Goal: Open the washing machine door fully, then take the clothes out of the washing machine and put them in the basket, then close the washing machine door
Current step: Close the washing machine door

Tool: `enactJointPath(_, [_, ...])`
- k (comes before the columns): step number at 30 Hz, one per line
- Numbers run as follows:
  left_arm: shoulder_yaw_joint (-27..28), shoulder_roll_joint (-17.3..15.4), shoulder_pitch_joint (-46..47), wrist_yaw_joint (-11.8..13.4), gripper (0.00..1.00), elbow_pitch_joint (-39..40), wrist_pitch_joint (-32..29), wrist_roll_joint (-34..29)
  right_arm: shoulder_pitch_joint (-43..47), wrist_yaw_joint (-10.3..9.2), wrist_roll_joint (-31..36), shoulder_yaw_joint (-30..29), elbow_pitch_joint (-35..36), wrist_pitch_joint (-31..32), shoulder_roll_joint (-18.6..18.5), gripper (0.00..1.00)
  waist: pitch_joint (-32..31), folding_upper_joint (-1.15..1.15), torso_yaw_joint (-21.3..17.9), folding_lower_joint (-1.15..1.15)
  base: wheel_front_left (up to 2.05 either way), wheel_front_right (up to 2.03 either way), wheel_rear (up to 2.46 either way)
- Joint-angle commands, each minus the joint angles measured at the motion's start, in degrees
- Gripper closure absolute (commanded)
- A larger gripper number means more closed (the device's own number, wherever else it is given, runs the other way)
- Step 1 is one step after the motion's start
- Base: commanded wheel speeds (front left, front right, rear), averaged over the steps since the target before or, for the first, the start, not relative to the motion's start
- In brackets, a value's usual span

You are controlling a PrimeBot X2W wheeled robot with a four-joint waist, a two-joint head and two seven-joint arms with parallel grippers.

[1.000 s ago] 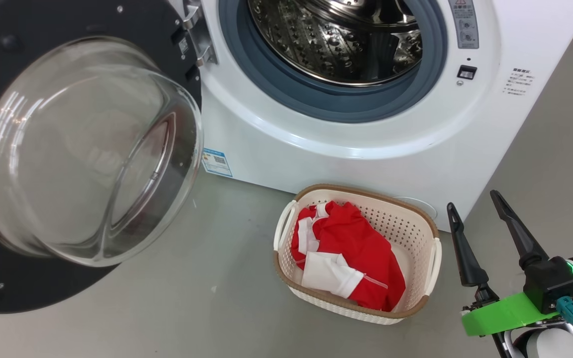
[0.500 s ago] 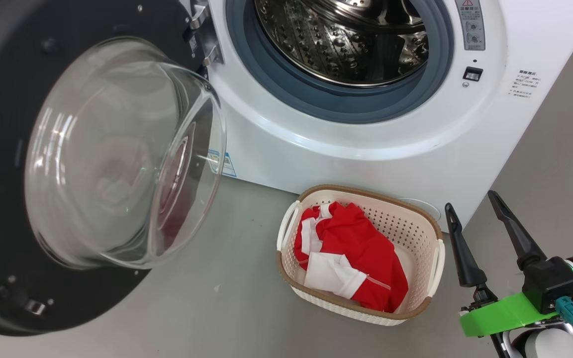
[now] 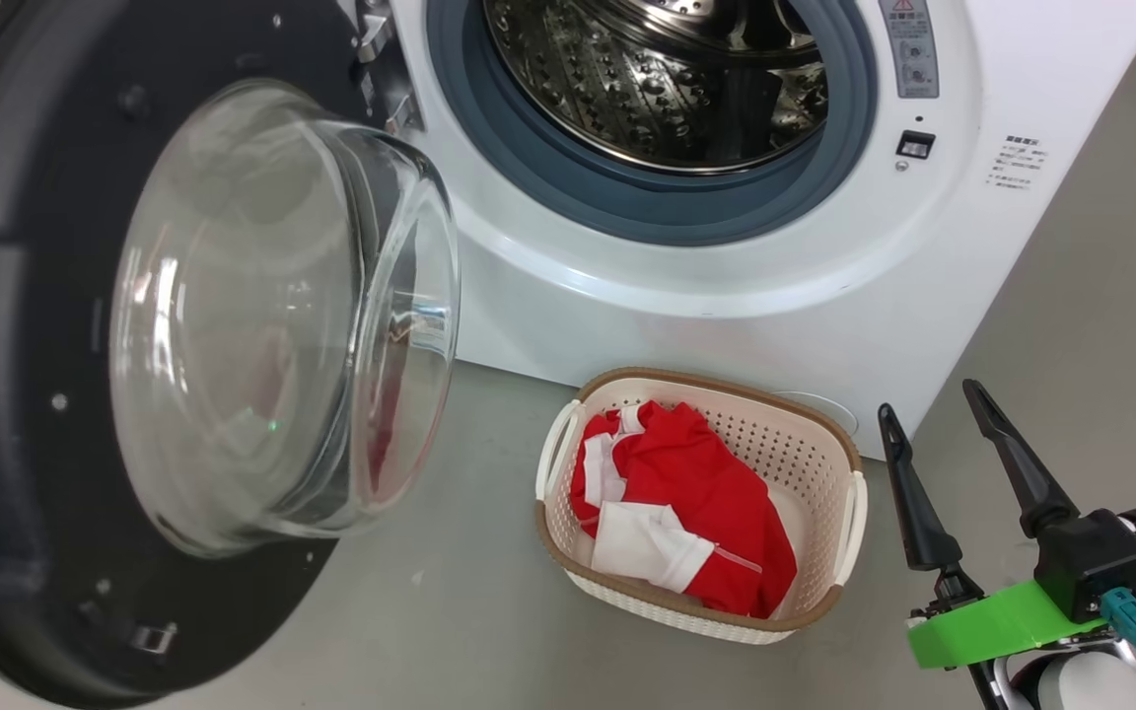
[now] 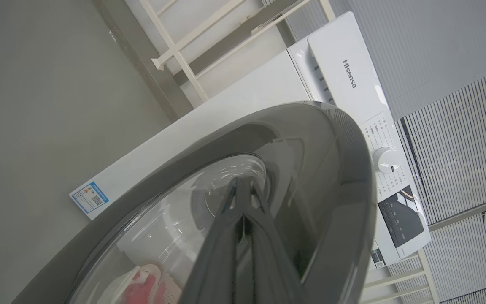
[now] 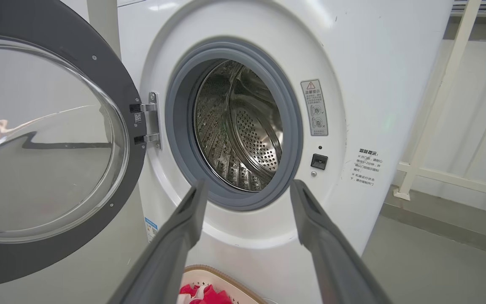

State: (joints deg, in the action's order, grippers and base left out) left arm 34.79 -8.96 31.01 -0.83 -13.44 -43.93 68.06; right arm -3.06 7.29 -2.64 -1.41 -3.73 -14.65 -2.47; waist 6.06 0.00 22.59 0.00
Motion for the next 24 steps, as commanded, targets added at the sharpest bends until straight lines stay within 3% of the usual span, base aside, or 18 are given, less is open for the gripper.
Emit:
enactJointPath(1, [-0.25,-1.13,-0.86,0.36,1.00,2.66,-1.33,0.25,-1.22,0.20,-0.36,1.35,1.31,-0.35,-0.41,0.00,0.03,0.00,-0.26,0.00,0.00,0.00,0.00])
enactJointPath(7, [-1.53,1.89,-3.50,1.52,1.00,9.88,-2.63,0.86,-1.41,0.20,-0.49,1.64,1.36,-0.35,-0.41,0.00,0.65,0.00,-1.90,0.00,0.00,0.00,0.00])
enactJointPath(24, [-4.97,5.53,-9.01,3.28,1.00,20.86,-1.72,3.02,-2.39,0.20,-0.84,1.62,1.14,-0.35,-0.41,0.00,2.36,0.00,-6.55,0.00,0.00,0.00,0.00])
